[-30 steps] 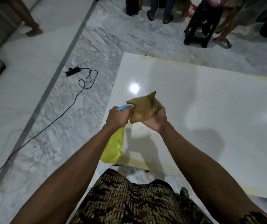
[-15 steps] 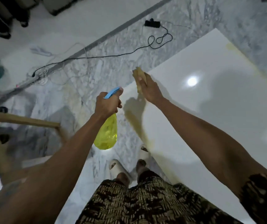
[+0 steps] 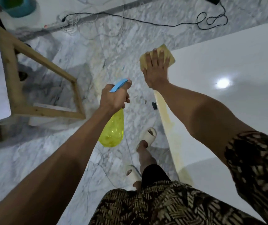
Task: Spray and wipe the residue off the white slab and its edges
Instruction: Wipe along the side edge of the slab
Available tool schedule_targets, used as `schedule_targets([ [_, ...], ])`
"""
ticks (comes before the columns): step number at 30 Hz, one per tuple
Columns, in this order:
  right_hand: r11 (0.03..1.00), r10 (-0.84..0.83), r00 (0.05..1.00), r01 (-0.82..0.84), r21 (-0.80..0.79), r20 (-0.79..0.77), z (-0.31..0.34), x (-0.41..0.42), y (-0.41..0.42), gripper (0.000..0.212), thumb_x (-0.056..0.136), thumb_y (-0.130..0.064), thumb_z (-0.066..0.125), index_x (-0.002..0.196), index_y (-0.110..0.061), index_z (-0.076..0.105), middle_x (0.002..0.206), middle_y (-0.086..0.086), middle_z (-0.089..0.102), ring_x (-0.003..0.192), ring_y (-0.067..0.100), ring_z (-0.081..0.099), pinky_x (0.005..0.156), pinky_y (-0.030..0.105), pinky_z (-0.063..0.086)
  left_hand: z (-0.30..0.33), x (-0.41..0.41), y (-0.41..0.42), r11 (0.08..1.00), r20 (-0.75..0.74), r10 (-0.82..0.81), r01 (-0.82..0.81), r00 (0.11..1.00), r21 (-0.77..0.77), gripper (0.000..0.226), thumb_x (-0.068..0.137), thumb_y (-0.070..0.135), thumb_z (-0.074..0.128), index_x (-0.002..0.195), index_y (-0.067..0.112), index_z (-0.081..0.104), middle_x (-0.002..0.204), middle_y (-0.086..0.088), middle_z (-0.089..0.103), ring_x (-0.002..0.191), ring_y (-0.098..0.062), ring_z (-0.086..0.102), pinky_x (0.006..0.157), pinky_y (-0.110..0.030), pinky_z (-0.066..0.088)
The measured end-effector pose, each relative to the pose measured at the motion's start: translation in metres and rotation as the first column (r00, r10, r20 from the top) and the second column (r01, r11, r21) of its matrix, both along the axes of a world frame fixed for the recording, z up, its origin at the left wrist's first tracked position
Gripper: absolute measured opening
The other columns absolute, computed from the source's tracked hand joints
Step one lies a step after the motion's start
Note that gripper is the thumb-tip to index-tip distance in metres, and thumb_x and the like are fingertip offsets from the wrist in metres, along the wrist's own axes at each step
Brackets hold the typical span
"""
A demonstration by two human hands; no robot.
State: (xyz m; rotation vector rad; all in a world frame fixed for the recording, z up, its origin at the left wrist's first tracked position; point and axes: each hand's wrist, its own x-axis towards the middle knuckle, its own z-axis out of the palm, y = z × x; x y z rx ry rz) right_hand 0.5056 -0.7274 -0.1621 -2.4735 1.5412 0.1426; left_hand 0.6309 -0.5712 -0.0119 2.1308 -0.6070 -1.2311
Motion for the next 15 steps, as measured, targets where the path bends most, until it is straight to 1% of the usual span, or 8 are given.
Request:
schedule_targets([
  [3, 1.000, -0.029, 1.000, 0.029, -0.002, 0.012, -0.003, -0.001, -0.002, 0.066, 0.104, -0.043, 0.028, 0.157, -0.012, 0.005, 0.164, 0.018, 0.000, 0.149, 0.045, -0.003, 0.118, 0.064, 0.000, -0.007, -0.015, 0.021, 1.000, 0.001, -0.006, 0.006, 1.000, -0.011, 0.052, 0.097, 0.049, 0.072, 0.073, 0.003, 0.072, 0.071, -0.011, 0.072, 0.062, -0.021, 0.072, 0.046, -0.026, 0.051],
  [5, 0.999, -0.036, 0.999, 0.036, -0.004, 0.001, -0.004, -0.001, 0.001, 0.065, 0.105, -0.042, 0.027, 0.157, -0.011, 0.004, 0.164, 0.018, -0.001, 0.150, 0.044, -0.004, 0.118, 0.064, -0.001, -0.011, -0.024, 0.034, 1.000, -0.007, -0.005, 0.005, 1.000, -0.019, 0.052, 0.097, 0.051, 0.071, 0.077, 0.003, 0.073, 0.071, -0.010, 0.072, 0.060, -0.018, 0.071, 0.046, -0.025, 0.050],
  [8, 1.000, 0.007, 1.000, -0.007, 0.015, 0.001, -0.011, -0.009, 0.014, 0.065, 0.104, -0.040, 0.029, 0.157, -0.010, 0.007, 0.165, 0.017, 0.002, 0.150, 0.043, -0.002, 0.119, 0.063, -0.001, -0.015, -0.034, 0.059, 1.000, -0.044, 0.018, -0.018, 0.999, -0.009, 0.047, 0.098, 0.050, 0.070, 0.087, 0.005, 0.074, 0.074, -0.011, 0.071, 0.062, -0.018, 0.071, 0.044, -0.024, 0.050],
  [10, 1.000, 0.029, 1.000, -0.029, -0.013, 0.009, -0.012, -0.024, 0.027, 0.062, 0.104, -0.042, 0.019, 0.157, -0.011, 0.014, 0.164, 0.016, 0.009, 0.151, 0.042, 0.002, 0.119, 0.062, 0.002, -0.014, -0.039, 0.074, 1.000, -0.071, 0.010, -0.010, 0.997, 0.005, 0.045, 0.099, 0.050, 0.069, 0.091, 0.006, 0.076, 0.075, -0.012, 0.071, 0.062, -0.018, 0.071, 0.046, -0.026, 0.050],
  [12, 0.999, 0.050, 0.999, -0.050, -0.015, 0.020, -0.013, -0.039, 0.043, 0.063, 0.103, -0.043, 0.010, 0.156, -0.011, 0.019, 0.164, 0.015, 0.014, 0.151, 0.041, 0.006, 0.119, 0.061, 0.003, -0.013, -0.042, 0.086, 1.000, -0.065, 0.005, -0.004, 0.998, 0.018, 0.046, 0.099, 0.051, 0.069, 0.085, 0.008, 0.077, 0.076, -0.013, 0.072, 0.059, -0.017, 0.070, 0.047, -0.026, 0.051],
  [15, 0.998, 0.059, 0.998, -0.059, -0.017, 0.033, -0.012, -0.058, 0.069, 0.063, 0.103, -0.043, 0.009, 0.156, -0.011, 0.020, 0.164, 0.015, 0.015, 0.151, 0.041, 0.006, 0.119, 0.060, 0.003, -0.008, -0.045, 0.102, 1.000, -0.039, 0.001, -0.001, 0.999, 0.016, 0.048, 0.099, 0.051, 0.069, 0.072, 0.012, 0.071, 0.074, -0.013, 0.073, 0.060, -0.018, 0.070, 0.049, -0.028, 0.052],
])
